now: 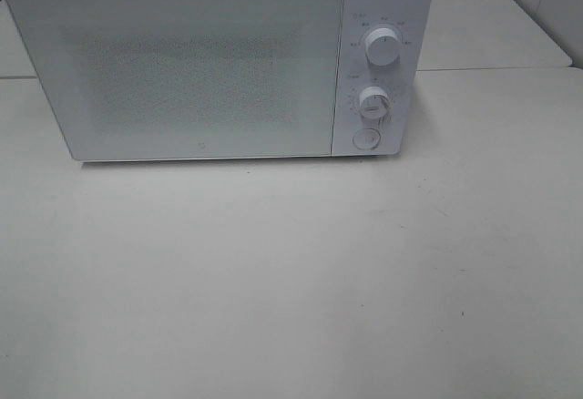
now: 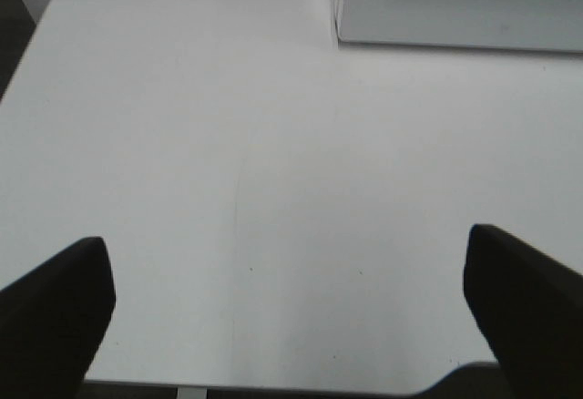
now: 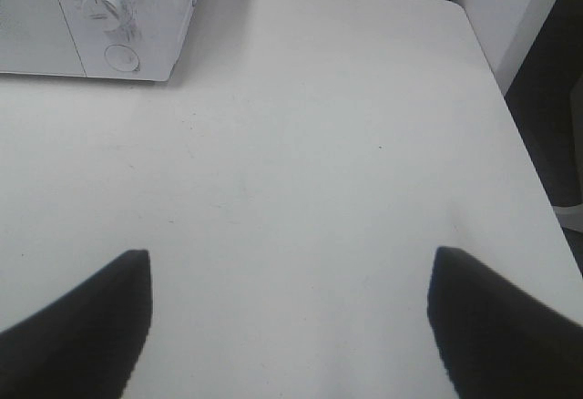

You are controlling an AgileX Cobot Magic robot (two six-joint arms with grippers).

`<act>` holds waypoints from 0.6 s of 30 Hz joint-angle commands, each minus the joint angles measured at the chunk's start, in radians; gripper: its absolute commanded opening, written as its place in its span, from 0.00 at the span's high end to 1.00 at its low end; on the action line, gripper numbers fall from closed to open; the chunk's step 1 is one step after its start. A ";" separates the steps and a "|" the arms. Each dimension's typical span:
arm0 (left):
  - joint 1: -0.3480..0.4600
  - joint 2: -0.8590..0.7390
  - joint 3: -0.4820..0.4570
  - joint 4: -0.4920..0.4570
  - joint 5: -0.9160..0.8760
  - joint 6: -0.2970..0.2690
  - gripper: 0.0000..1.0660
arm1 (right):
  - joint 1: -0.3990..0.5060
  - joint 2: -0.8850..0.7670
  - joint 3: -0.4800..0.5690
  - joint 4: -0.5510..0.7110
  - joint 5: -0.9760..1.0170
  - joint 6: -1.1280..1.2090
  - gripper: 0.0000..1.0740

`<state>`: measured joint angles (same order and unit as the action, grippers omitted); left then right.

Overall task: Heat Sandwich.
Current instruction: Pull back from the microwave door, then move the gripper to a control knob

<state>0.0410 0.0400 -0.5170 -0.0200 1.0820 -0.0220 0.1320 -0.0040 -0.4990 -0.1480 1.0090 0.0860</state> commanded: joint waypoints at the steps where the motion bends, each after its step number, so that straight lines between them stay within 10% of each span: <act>1: 0.017 -0.073 0.001 -0.008 -0.009 -0.001 0.09 | -0.004 -0.027 0.001 0.002 -0.016 -0.007 0.30; 18: 0.015 -0.067 0.001 -0.007 -0.009 0.001 0.09 | -0.004 -0.026 0.001 0.002 -0.016 -0.006 0.30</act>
<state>0.0540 -0.0040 -0.5160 -0.0210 1.0820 -0.0220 0.1320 -0.0040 -0.4990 -0.1480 1.0090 0.0860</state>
